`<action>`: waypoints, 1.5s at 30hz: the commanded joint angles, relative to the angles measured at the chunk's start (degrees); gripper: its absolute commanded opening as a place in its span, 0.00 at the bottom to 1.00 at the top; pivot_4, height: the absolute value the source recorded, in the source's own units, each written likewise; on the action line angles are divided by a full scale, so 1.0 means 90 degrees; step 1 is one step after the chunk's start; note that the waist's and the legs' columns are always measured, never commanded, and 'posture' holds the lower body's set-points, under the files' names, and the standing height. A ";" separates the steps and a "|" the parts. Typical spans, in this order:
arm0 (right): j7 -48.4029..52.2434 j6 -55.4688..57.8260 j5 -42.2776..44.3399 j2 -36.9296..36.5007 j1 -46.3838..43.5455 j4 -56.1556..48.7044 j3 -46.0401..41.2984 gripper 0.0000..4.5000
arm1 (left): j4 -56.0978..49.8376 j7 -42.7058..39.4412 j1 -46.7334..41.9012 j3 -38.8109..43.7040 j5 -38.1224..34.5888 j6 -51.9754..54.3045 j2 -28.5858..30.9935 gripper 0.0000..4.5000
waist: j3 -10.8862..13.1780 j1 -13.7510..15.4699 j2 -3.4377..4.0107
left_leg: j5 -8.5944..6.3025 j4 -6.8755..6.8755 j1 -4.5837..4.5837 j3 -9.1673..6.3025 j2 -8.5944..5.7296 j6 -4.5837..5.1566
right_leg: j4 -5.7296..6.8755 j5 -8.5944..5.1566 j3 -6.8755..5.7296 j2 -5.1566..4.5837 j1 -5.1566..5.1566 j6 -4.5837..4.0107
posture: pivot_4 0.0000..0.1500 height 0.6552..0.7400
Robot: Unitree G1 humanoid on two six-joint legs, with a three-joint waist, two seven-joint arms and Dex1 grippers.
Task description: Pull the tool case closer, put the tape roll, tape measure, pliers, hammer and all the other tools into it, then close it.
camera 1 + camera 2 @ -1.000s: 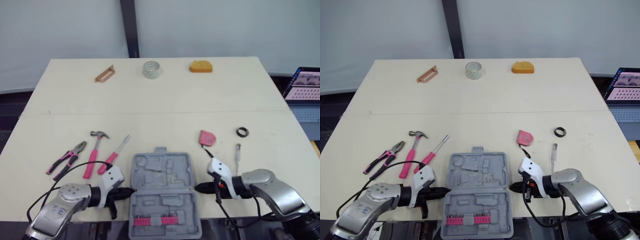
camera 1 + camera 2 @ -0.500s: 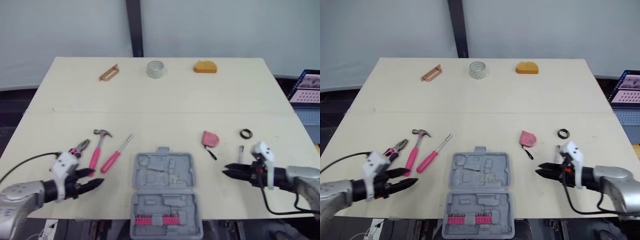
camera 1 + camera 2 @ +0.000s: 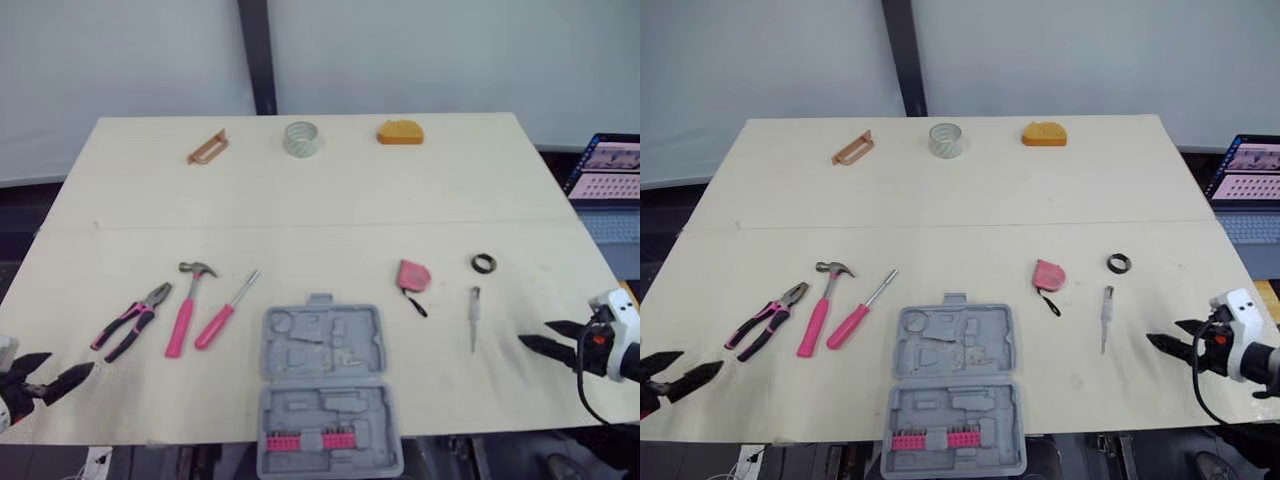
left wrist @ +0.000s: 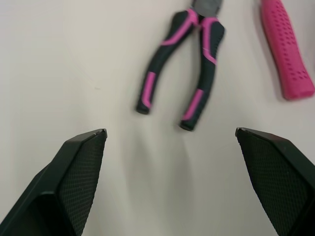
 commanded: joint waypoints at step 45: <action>-0.3160 -0.0039 -0.1557 0.1748 -0.2819 -0.0067 0.1296 0.38 | -0.2148 0.0241 -0.5334 -0.6129 0.0514 -0.0068 -0.2641 1.00 | 0.0002 0.0013 0.0004 | -0.0005 0.0022 -0.0011 0.0015 0.0002 0.0001 | 0.0011 0.0003 0.0015 0.0008 -0.0010 0.0001 | 1.00 1.00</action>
